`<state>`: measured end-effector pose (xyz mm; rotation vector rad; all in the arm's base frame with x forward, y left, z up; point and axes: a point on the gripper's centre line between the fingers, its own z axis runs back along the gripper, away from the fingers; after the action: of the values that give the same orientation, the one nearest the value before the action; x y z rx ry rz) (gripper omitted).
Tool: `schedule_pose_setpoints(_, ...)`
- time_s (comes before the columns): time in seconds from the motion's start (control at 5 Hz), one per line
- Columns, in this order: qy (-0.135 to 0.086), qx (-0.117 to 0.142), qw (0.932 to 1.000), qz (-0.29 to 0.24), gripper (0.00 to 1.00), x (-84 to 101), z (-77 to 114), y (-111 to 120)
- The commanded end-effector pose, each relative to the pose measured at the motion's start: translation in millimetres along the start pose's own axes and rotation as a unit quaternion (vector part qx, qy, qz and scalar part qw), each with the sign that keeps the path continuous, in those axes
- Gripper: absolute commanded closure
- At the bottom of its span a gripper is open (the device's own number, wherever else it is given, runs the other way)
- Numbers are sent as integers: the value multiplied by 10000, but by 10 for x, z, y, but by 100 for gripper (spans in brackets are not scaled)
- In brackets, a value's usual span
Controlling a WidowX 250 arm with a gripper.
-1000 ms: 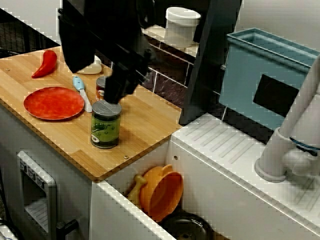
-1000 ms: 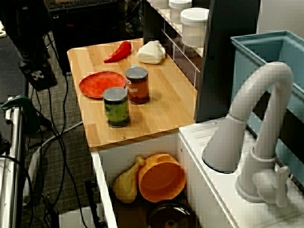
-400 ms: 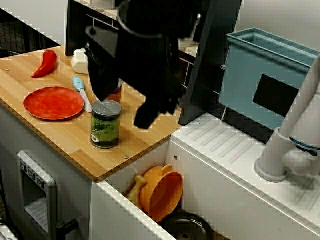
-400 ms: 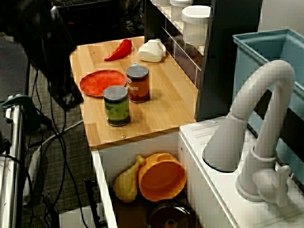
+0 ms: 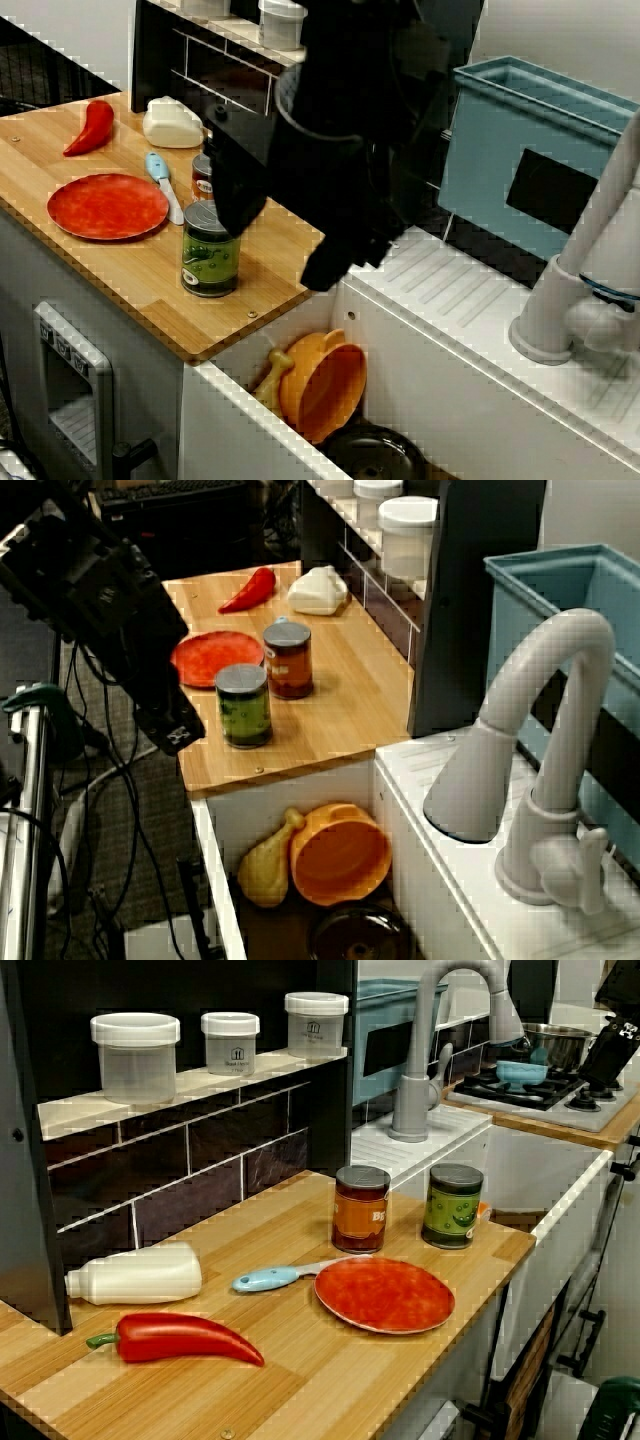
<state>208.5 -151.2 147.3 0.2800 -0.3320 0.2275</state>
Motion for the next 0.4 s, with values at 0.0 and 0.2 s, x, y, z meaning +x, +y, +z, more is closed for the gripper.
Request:
schedule_pose_setpoints(0.0, -33, -250, 9992, 321, 0, 199, 9, -100)
schedule_pose_setpoints(0.2, -190, -256, 9983, 495, 0, 266, -45, -148)
